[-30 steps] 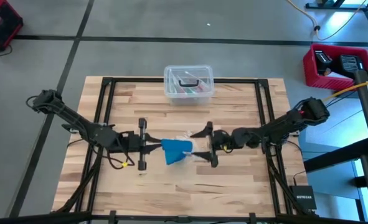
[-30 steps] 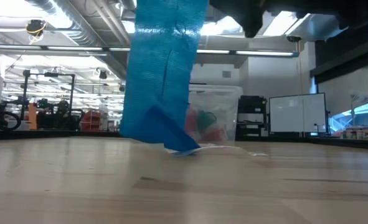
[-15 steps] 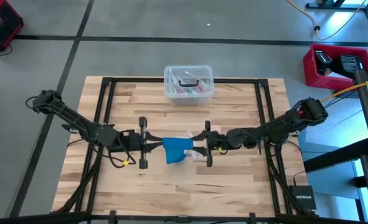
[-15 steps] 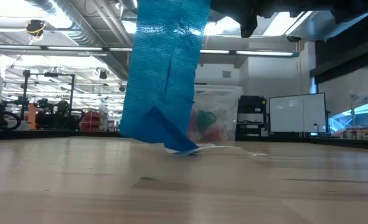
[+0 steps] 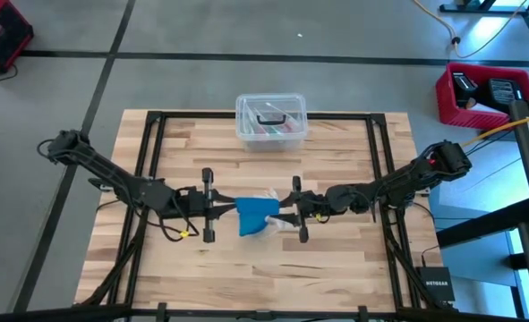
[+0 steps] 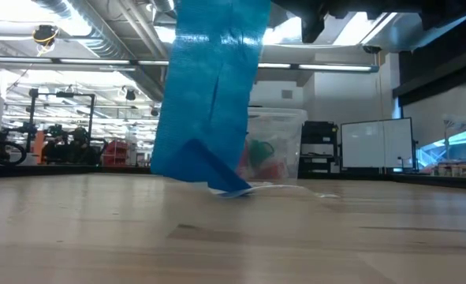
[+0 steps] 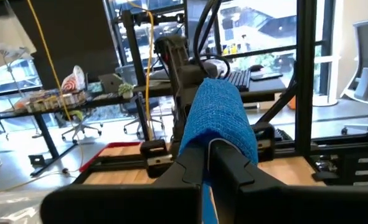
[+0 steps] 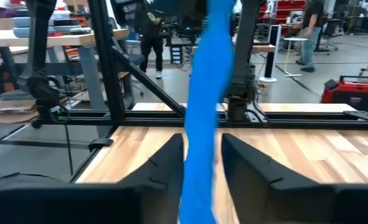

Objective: Roll bandage
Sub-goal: Roll the blue bandage

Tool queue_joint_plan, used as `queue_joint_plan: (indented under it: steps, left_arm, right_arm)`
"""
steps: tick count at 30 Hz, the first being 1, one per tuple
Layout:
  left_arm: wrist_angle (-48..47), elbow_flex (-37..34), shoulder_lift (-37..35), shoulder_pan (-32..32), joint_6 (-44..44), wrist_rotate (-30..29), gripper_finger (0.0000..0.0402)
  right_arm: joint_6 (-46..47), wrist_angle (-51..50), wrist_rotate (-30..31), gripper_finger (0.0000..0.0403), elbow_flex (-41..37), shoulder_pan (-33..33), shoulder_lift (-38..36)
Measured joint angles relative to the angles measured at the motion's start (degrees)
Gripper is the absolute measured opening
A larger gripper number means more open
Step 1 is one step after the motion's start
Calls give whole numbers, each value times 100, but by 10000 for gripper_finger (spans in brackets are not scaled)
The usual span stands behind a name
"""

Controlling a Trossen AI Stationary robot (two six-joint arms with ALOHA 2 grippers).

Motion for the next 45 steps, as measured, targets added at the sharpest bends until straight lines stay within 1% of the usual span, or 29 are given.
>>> queue_joint_plan:
  steps: [5, 7, 9, 11, 14, 18, 20, 23, 24, 25, 28, 31, 34, 35, 37, 38, 40, 42, 45]
  left_arm:
    - [380, -4, 92, 130, 37, 338, 1]
    - [408, -4, 92, 164, 41, 404, 1]
    - [458, -4, 96, 182, 83, 412, 1]
    - [621, -4, 97, 189, 163, 412, 1]
    - [771, -4, 97, 189, 275, 408, 1]
    - [900, -4, 81, 180, 309, 410, 1]
    - [979, -4, 70, 181, 352, 410, 1]
    - [1277, -4, 29, 182, 494, 408, 1]
    - [1332, -2, -12, 182, 563, 408, 1]
    - [1361, -2, -55, 182, 642, 404, 1]
    - [1459, -2, -265, 182, 933, 362, 1]
    - [1606, -2, -602, 182, 1014, 394, 1]
    - [1573, -3, -921, 186, 918, 749, 1]
    - [1577, -2, -992, 224, 1024, 853, 1]
    - [1578, -2, -1065, 372, 1249, 902, 1]
    - [1562, -2, -1078, 446, 1266, 872, 1]
    - [1381, -2, -1077, 514, 1310, 825, 1]
    - [1091, -2, -1077, 516, 1379, 797, 1]
    - [788, -2, -1077, 538, 1363, 801, 1]
  right_arm:
    - [-31, 71, -10, 180, 0, -1, 0]
    - [-229, 114, -9, 201, 0, -2, 0]
    - [-456, 190, -8, 214, -2, -2, 0]
    - [-620, 345, -8, 218, -4, -2, 0]
    - [-856, 439, 141, 206, -4, -2, 0]
    - [-1104, 462, 145, 161, -2, -2, 0]
    - [-1276, 501, 138, 125, -4, -2, 0]
    - [-1535, 494, 232, 44, -4, -2, -2]
    - [-1627, 429, 257, 23, -4, -2, -2]
    - [-1687, 371, 278, 14, -4, -2, -2]
    - [-1577, 189, 346, 10, -4, 4, -22]
    - [-1495, -3, 380, 5, -4, 4, -54]
    - [-1494, -112, 398, 4, -2, 0, -63]
    - [-1528, -71, 409, 4, -2, -3, -61]
    - [-1538, -4, 430, 4, 92, -97, -15]
    - [-1476, -26, 343, 4, 154, -126, -1]
    - [-1236, -155, 355, 6, 204, -133, 10]
    - [-989, -254, 378, 22, 341, -129, 21]
    - [-881, -711, 352, 72, 628, -109, -46]
